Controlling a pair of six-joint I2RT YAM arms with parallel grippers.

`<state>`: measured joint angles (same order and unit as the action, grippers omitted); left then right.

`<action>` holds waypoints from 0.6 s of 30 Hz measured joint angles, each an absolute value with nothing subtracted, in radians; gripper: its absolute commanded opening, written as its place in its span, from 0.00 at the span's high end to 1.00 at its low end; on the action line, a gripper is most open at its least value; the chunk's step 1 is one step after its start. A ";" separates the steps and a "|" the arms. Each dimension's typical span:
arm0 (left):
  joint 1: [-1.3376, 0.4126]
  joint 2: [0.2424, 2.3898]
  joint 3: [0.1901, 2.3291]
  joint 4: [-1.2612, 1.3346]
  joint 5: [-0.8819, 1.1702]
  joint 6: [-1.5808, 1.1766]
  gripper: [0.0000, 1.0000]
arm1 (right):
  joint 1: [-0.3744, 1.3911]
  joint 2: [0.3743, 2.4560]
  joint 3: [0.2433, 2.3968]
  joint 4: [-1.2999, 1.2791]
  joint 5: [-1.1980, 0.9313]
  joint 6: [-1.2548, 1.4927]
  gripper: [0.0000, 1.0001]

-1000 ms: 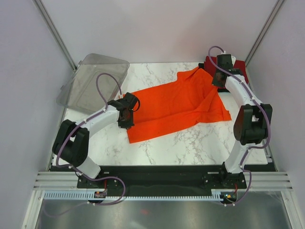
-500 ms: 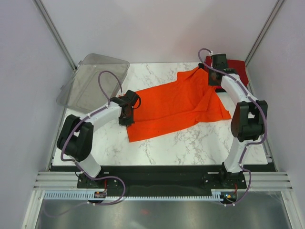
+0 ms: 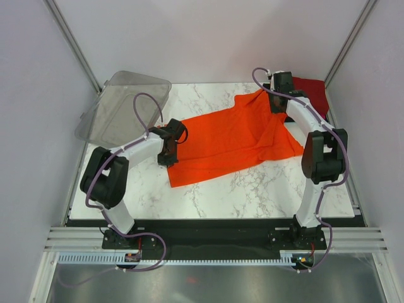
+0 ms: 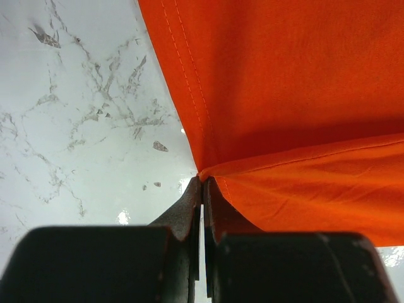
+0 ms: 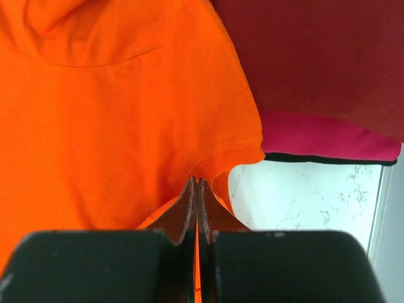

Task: Fold and stack the t-shirts
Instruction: Fold the tshirt

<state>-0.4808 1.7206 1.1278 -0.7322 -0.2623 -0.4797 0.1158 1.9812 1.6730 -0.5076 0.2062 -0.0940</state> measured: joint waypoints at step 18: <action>-0.530 1.567 1.213 -0.744 -0.117 -0.434 0.59 | 0.146 1.826 1.627 -0.600 0.195 0.220 0.47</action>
<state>-0.5304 1.5673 1.2129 -0.7444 -0.1165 -0.4343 0.1459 1.8263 1.6268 -0.6003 0.1947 0.2195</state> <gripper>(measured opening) 0.415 0.551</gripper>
